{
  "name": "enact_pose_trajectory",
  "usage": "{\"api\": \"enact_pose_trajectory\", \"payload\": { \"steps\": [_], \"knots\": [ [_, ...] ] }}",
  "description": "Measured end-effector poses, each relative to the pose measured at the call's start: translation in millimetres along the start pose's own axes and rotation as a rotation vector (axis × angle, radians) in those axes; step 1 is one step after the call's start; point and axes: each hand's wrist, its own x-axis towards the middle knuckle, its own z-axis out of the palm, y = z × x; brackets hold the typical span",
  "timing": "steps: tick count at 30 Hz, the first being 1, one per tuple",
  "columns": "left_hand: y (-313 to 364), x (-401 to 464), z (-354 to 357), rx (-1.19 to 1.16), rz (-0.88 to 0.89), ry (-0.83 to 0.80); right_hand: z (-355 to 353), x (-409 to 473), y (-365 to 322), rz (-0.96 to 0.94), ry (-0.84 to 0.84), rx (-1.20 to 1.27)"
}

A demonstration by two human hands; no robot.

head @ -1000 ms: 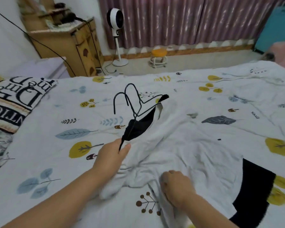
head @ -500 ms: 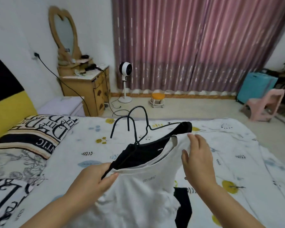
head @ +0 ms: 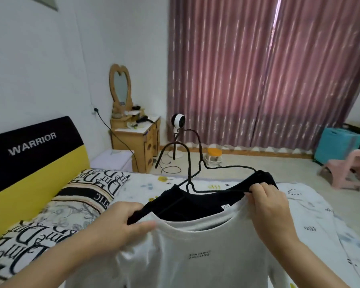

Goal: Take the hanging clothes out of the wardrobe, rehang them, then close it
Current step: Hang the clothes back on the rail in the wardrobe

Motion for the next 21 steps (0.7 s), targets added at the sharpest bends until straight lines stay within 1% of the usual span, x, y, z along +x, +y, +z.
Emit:
{"api": "enact_pose_trajectory", "payload": {
  "steps": [3,6,9,13,15,18,21],
  "knots": [
    [9.8,-36.4,-29.0,-0.120,-0.015,0.104,-25.7,7.2,-21.7,0.004,0.042,0.009],
    [13.0,-75.2,-53.9,-0.252,-0.043,0.104,-45.8,17.2,-43.1,-0.003,0.046,0.012],
    [18.3,-113.6,-72.0,-0.284,-0.020,0.123,-60.1,28.0,-65.1,-0.044,0.079,0.011],
    [37.9,-156.3,-84.1,-0.365,-0.058,0.154,-63.4,42.4,-90.9,-0.123,0.149,0.086],
    [46.9,-175.3,-89.4,-0.333,-0.091,0.196,-63.5,49.5,-104.8,-0.115,0.156,0.165],
    [65.8,-205.1,-94.3,-0.261,-0.096,0.196,-70.3,56.7,-126.9,-0.111,0.139,0.272],
    [78.2,-237.0,-94.0,-0.112,-0.182,0.264,-77.9,60.5,-147.7,-0.121,0.092,0.404]
  ]
}}
